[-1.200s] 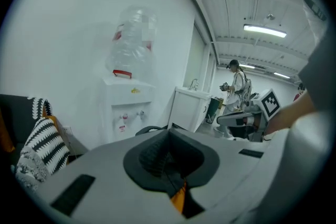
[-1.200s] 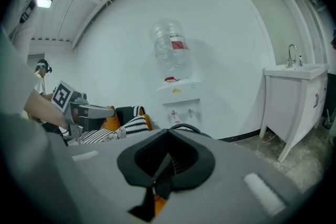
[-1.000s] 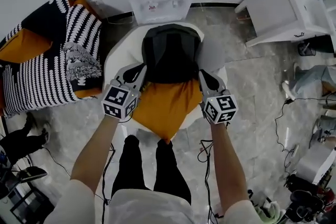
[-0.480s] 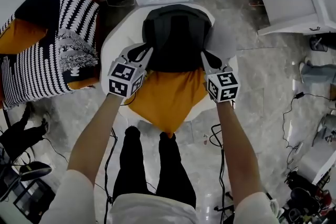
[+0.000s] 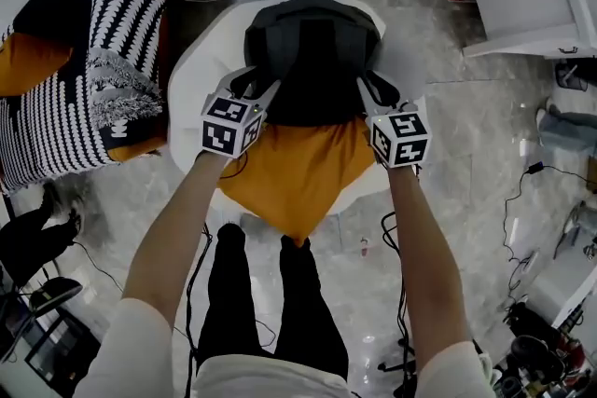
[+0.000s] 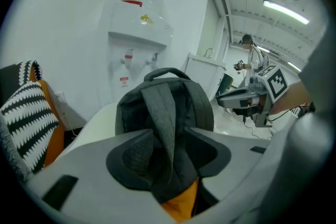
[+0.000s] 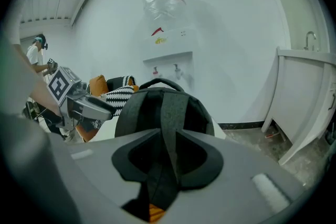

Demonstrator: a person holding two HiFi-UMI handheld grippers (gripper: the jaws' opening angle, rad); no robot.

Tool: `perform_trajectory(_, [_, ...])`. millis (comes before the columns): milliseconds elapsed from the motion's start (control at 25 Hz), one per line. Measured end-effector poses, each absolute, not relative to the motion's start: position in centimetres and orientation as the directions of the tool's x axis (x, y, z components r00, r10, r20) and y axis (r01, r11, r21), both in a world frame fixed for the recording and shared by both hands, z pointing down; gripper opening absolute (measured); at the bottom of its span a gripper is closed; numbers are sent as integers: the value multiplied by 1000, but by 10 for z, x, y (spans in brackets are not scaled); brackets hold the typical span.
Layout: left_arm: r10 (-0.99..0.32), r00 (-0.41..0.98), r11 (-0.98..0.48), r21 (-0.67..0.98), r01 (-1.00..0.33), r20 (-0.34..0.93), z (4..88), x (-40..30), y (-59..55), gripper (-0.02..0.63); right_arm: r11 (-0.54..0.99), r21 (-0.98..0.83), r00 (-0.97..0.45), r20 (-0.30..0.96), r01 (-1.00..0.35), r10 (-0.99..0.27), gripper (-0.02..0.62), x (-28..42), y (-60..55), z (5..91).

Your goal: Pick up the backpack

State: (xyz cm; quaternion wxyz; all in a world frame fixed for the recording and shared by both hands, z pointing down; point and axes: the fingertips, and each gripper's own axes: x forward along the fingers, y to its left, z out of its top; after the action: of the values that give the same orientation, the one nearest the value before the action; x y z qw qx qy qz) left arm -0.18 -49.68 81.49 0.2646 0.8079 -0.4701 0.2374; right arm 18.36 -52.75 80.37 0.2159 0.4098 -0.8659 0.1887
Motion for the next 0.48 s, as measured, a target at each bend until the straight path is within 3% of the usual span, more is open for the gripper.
perform_trajectory(120, [-612, 445, -416, 213, -884, 654, 829, 1, -498, 204, 600, -143, -568, 547, -787, -615, 135, 185, -533, 815])
perform_trajectory(480, [-602, 443, -429, 198, -881, 664, 851, 14, -506, 244, 634, -147, -588, 572, -760, -572, 222, 173, -542, 841])
